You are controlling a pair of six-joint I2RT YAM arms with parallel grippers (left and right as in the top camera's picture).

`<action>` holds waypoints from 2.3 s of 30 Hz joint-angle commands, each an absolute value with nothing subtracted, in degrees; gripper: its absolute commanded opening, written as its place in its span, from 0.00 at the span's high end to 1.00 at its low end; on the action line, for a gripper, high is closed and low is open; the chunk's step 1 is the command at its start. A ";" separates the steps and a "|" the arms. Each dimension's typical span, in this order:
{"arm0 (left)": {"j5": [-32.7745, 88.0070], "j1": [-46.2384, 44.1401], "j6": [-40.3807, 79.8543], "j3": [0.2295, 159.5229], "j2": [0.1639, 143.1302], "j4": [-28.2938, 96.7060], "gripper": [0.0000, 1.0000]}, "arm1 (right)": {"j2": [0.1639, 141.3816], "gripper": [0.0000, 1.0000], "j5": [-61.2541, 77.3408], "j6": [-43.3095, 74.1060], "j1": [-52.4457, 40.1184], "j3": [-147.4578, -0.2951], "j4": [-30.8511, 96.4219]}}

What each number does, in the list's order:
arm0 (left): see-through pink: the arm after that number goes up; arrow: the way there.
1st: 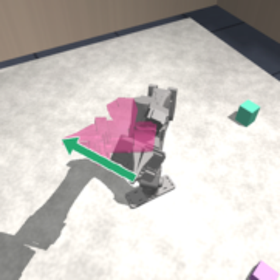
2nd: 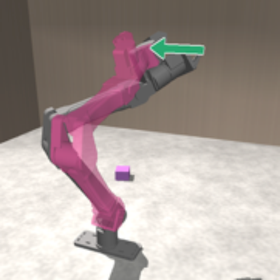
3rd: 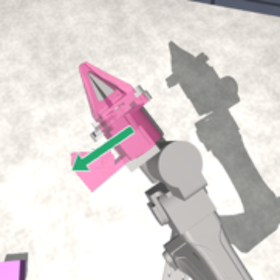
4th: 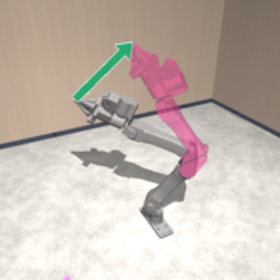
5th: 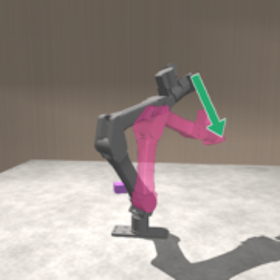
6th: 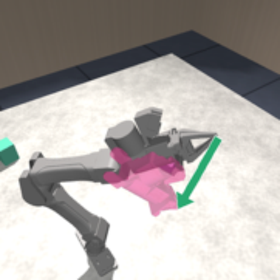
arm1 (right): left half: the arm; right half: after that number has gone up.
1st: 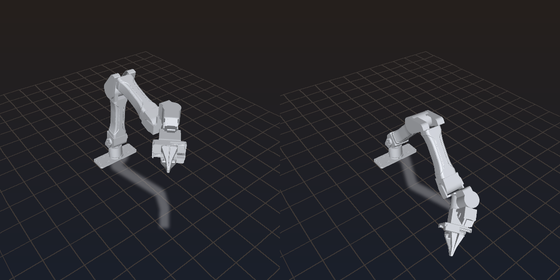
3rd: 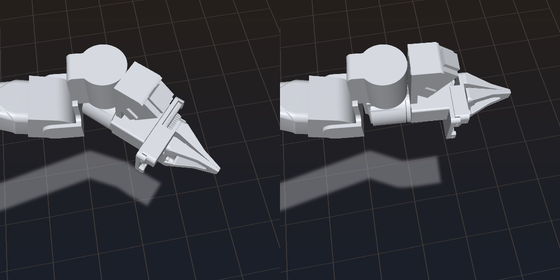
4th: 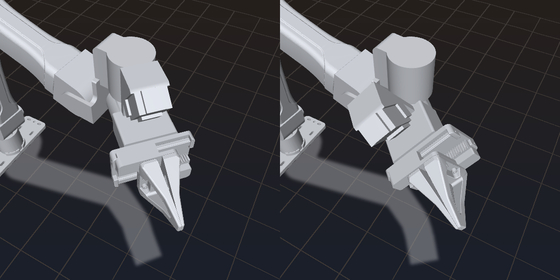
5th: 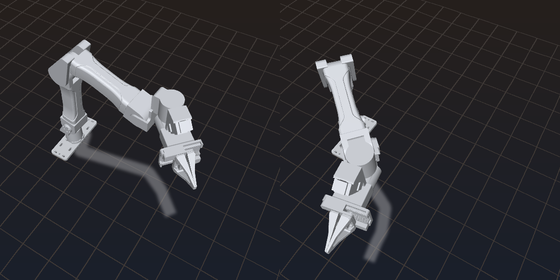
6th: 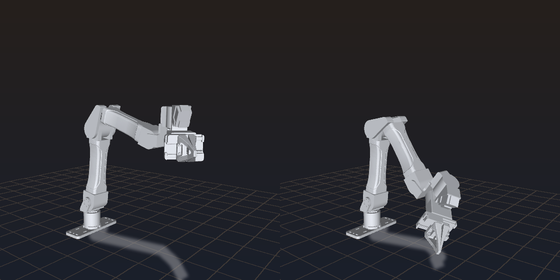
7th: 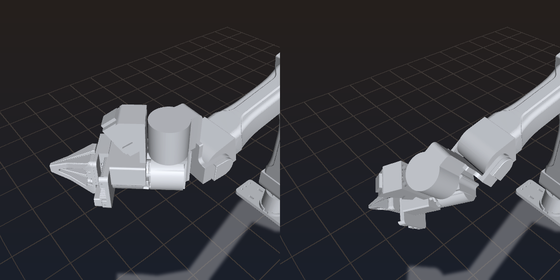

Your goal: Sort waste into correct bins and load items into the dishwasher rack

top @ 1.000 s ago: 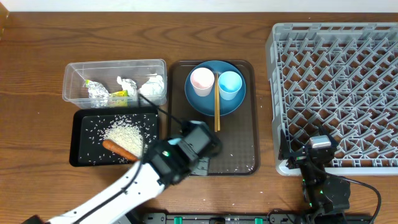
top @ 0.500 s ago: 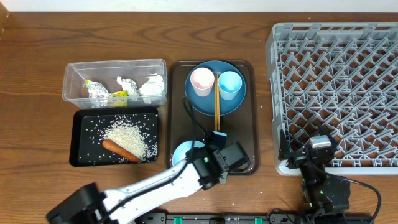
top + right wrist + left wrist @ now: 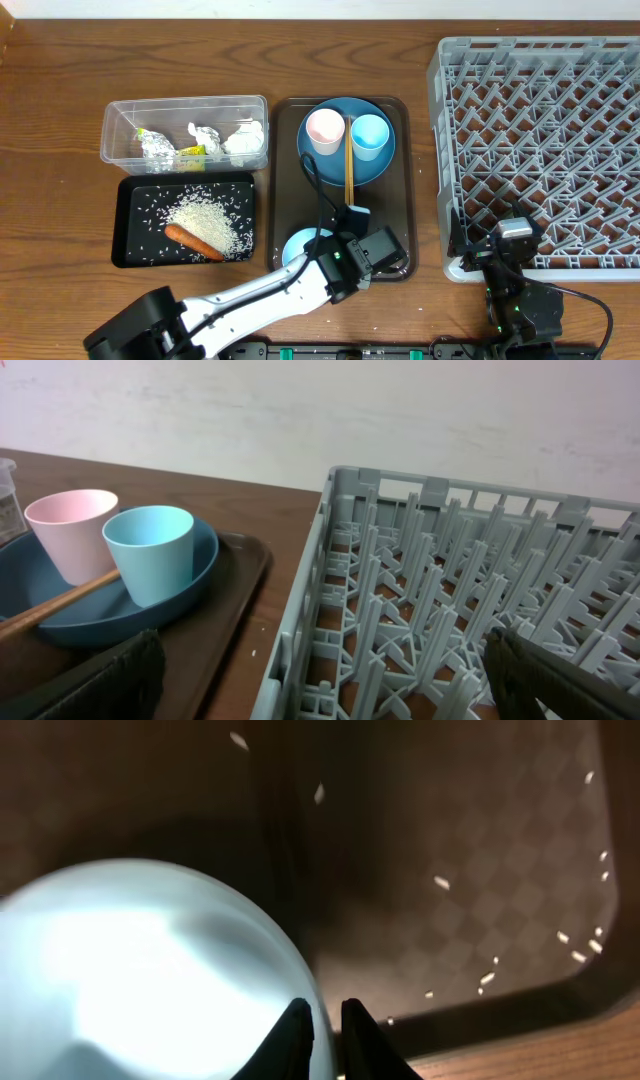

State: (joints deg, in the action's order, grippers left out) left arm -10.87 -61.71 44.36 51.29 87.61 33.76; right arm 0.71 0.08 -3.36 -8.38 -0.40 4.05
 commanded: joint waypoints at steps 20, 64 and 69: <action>-23.05 -61.80 41.60 51.33 86.35 32.84 0.94 | 0.38 0.01 0.27 -2.81 -8.80 -0.30 4.29; -24.88 -43.40 42.09 56.97 49.52 56.71 0.41 | 0.38 0.01 0.25 -2.81 -8.82 -0.30 4.29; -24.62 -43.42 42.09 56.90 51.27 56.73 0.34 | 0.38 0.01 0.27 -2.83 -8.80 -0.30 4.29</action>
